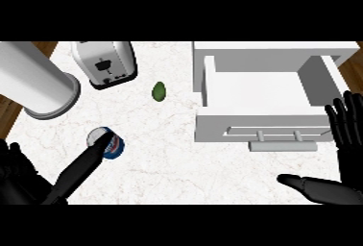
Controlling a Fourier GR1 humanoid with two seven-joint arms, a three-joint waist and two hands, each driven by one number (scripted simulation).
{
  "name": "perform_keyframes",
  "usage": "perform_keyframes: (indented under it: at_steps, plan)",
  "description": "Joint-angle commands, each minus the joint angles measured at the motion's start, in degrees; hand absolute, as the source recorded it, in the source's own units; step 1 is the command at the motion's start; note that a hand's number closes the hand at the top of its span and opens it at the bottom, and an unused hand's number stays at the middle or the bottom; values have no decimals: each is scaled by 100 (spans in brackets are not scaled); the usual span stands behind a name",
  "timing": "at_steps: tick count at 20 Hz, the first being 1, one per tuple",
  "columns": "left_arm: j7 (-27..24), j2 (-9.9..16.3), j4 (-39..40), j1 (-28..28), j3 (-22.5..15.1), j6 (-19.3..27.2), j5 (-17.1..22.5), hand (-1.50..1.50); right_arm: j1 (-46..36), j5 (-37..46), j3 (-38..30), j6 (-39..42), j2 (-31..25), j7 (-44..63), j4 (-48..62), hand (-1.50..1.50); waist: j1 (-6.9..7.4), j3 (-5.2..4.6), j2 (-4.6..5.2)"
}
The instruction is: Pick up the can, place it into the drawer and close the drawer
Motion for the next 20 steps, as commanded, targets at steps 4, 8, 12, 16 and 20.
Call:
perform_keyframes:
  at_steps: [4,8,12,16,20]
  plan:
    - [1504,-3,575,-899,-51,278,-925,-150,-86,-15,-101,-35,15,74,42,-150,1,-8,2]
    - [987,-3,1488,-438,-505,1392,-612,-150,-121,-383,-359,219,-267,366,-255,-150,-11,-16,3]
    - [694,-3,1993,-416,-524,1735,-291,-150,462,-11,-119,222,47,-351,-201,-150,-19,-14,0]
    - [368,90,2521,-805,-175,1737,339,-150,759,-204,-152,358,46,-137,-662,-150,-32,-15,-2]
    - [92,-2,3056,-768,-526,2437,632,-150,676,-395,-460,337,-32,30,-774,-150,-26,-15,-2]
